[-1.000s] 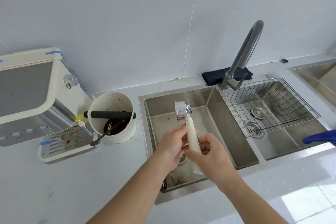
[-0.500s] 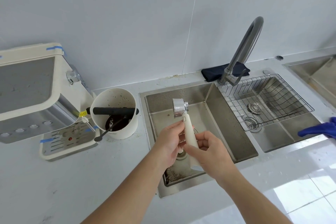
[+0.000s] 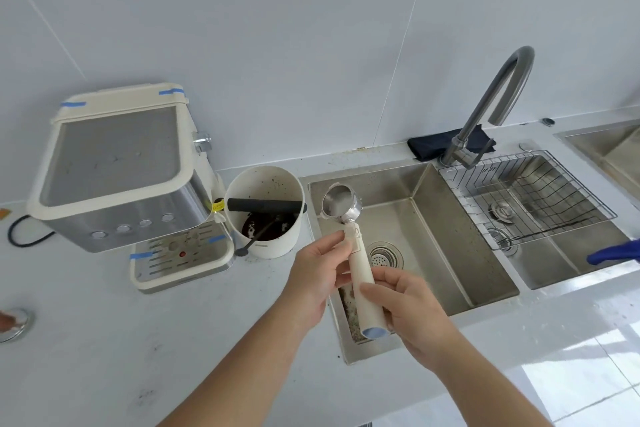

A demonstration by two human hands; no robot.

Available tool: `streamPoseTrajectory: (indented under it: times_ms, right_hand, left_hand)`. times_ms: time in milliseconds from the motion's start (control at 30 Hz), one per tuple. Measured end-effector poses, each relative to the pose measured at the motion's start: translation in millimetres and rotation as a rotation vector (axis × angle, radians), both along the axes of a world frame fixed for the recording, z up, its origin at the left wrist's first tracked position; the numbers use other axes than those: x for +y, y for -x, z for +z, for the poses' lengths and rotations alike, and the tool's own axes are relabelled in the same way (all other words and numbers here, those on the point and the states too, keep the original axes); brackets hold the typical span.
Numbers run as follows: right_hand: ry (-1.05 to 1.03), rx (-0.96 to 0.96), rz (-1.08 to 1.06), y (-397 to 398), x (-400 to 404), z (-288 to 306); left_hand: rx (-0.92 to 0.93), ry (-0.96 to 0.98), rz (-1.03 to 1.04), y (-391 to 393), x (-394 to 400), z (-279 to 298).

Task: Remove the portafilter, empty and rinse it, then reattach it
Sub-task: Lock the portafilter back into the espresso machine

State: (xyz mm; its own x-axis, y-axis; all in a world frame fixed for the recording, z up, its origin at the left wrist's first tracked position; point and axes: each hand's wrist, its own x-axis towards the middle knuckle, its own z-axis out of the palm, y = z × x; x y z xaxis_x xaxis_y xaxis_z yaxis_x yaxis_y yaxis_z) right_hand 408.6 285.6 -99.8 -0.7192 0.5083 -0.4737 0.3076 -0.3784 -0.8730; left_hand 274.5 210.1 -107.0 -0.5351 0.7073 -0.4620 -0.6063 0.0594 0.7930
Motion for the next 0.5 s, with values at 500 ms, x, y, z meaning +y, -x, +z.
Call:
streamPoseTrajectory:
  times_ms: [500]
  right_hand:
    - [0.218,0.092,0.083,47,-109,-8]
  left_hand:
    - [0.203,0.061,0.108,47,-120,-11]
